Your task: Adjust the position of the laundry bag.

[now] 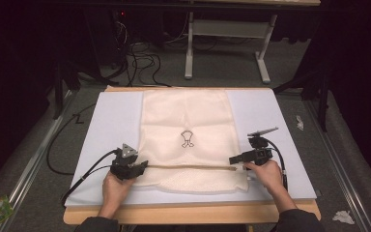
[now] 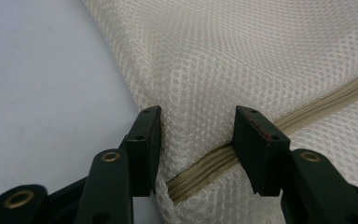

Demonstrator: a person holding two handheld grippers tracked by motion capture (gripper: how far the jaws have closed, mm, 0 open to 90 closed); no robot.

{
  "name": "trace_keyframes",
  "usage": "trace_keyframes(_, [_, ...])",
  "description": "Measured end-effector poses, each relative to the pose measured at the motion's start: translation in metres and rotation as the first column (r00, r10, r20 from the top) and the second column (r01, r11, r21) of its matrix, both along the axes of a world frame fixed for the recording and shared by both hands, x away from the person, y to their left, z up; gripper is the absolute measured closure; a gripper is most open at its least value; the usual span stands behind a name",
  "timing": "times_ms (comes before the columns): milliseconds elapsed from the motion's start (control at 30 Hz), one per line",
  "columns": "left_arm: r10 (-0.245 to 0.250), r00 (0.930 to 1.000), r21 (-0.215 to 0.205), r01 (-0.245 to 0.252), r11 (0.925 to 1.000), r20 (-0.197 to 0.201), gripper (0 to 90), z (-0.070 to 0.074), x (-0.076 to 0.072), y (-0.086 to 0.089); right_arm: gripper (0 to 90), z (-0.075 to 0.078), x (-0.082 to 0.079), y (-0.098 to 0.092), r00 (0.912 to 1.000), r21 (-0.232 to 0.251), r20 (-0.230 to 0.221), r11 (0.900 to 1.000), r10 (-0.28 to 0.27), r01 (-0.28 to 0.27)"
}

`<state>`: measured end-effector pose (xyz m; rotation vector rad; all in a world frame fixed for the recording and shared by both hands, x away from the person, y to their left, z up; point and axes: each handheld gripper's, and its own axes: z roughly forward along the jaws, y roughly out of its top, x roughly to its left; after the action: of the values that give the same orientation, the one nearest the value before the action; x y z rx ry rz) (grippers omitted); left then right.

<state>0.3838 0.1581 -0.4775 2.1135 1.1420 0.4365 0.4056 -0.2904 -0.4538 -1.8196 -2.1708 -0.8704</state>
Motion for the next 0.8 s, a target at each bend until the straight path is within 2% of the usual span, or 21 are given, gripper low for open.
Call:
trace_keyframes(33, [0.000, 1.0000, 0.000, 0.000, 1.0000, 0.000, 52.3, 0.000, 0.000, 0.000, 47.9, -0.001, 0.001, -0.001, 1.0000, 0.026, -0.007, 1.000, -0.006, 0.006])
trace_keyframes(100, [0.000, 1.0000, 0.001, 0.000, 1.0000, 0.000, 52.4, 0.000, 0.000, 0.000, 48.0, -0.002, 0.001, -0.001, 0.9999, 0.042, -0.008, 0.999, -0.007, 0.007])
trace_keyframes(133, [0.001, 1.0000, 0.001, -0.001, 1.0000, 0.001, 52.5, 0.000, 0.000, 0.000, 48.3, -0.003, 0.002, -0.002, 0.9999, 0.073, -0.005, 0.997, -0.011, 0.011])
trace_keyframes(267, [0.004, 1.0000, 0.003, -0.004, 1.0000, 0.005, 52.7, 0.000, -0.001, -0.001, 49.1, -0.003, 0.004, 0.000, 1.0000, 0.124, 0.002, 0.992, 0.002, -0.002])
trace_keyframes(300, [0.003, 1.0000, 0.004, -0.003, 1.0000, 0.005, 52.8, 0.000, -0.001, -0.001, 49.7, -0.003, 0.004, 0.000, 1.0000, 0.118, 0.002, 0.993, 0.007, -0.008])
trace_keyframes(333, [0.005, 1.0000, 0.004, -0.005, 1.0000, 0.005, 52.8, 0.000, -0.001, -0.001, 50.5, -0.002, 0.003, 0.000, 0.9998, 0.092, 0.001, 0.996, 0.020, -0.020])
trace_keyframes(500, [0.010, 0.9999, 0.004, -0.010, 0.9999, 0.003, 52.9, 0.000, -0.001, -0.001, 52.5, -0.004, -0.004, -0.006, 0.9994, 0.056, -0.009, 0.998, 0.035, -0.034])
trace_keyframes(633, [0.014, 0.9999, 0.004, -0.014, 0.9999, 0.002, 52.9, 0.000, -0.001, -0.002, 57.1, -0.007, -0.007, -0.011, 0.9998, 0.083, -0.008, 0.996, 0.017, -0.016])
trace_keyframes(700, [0.015, 0.9999, 0.003, -0.015, 0.9999, 0.002, 53.0, 0.000, -0.001, -0.002, 59.1, -0.007, -0.006, -0.009, 0.9997, 0.079, -0.016, 0.997, 0.021, -0.020])
trace_keyframes(800, [0.017, 0.9999, 0.003, -0.017, 0.9999, 0.003, 53.0, 0.000, -0.001, -0.002, 63.9, -0.007, -0.004, -0.004, 0.9995, 0.062, -0.004, 0.998, 0.033, -0.033])
